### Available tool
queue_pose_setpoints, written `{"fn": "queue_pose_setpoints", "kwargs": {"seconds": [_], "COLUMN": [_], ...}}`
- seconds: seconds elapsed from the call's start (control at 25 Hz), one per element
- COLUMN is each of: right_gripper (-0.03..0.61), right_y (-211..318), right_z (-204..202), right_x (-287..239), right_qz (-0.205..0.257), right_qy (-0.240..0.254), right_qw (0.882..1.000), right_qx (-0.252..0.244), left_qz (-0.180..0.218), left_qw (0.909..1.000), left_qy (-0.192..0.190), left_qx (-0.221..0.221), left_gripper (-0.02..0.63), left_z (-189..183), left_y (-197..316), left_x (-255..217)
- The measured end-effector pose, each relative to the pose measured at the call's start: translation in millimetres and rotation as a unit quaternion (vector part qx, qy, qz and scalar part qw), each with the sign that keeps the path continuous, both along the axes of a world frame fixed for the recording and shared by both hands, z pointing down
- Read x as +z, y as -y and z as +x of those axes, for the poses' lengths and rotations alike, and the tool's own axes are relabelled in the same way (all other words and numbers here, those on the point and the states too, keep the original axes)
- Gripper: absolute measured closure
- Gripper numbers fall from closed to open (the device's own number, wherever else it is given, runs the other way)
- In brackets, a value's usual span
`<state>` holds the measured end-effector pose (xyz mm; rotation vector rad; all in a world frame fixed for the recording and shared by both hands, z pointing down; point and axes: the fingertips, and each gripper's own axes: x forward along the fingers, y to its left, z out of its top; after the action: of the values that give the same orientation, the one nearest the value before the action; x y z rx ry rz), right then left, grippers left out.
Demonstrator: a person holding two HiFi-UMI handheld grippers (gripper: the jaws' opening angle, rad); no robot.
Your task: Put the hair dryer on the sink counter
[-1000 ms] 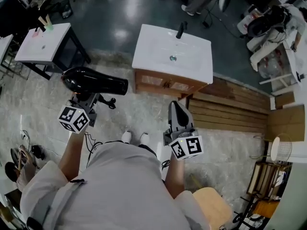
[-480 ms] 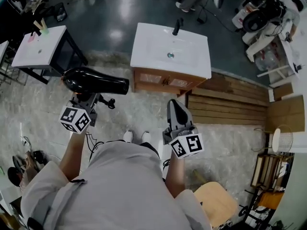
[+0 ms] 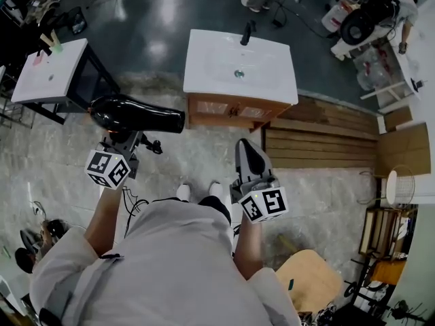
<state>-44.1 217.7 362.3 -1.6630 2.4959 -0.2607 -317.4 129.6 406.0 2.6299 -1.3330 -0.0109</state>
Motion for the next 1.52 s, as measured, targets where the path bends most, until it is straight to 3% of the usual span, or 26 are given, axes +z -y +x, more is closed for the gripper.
{"fn": "queue_pose_setpoints", "kwargs": {"seconds": [0.32,1.08,1.52], "right_gripper": [0.571,0.571,0.571], "right_y": [8,50,60], "right_z": [15,122,155], "right_x": [-3,1,3], "right_qz": [0.005,0.008,0.007], "right_qy": [-0.002,0.004,0.008], "right_qw": [1.000,0.997,0.993], "right_qx": [-0.004,-0.075,-0.120], "left_qz": [-0.004,-0.001,-0.003], "left_qw": [1.0000,0.9981,0.9961], "left_qy": [-0.001,0.003,0.012], "left_qx": [0.000,-0.062,-0.087], "left_gripper": [0.443,0.443,0.443], "left_z": [18,130,177], "left_y": [5,24,19], "left_x": [4,1,-2]}}
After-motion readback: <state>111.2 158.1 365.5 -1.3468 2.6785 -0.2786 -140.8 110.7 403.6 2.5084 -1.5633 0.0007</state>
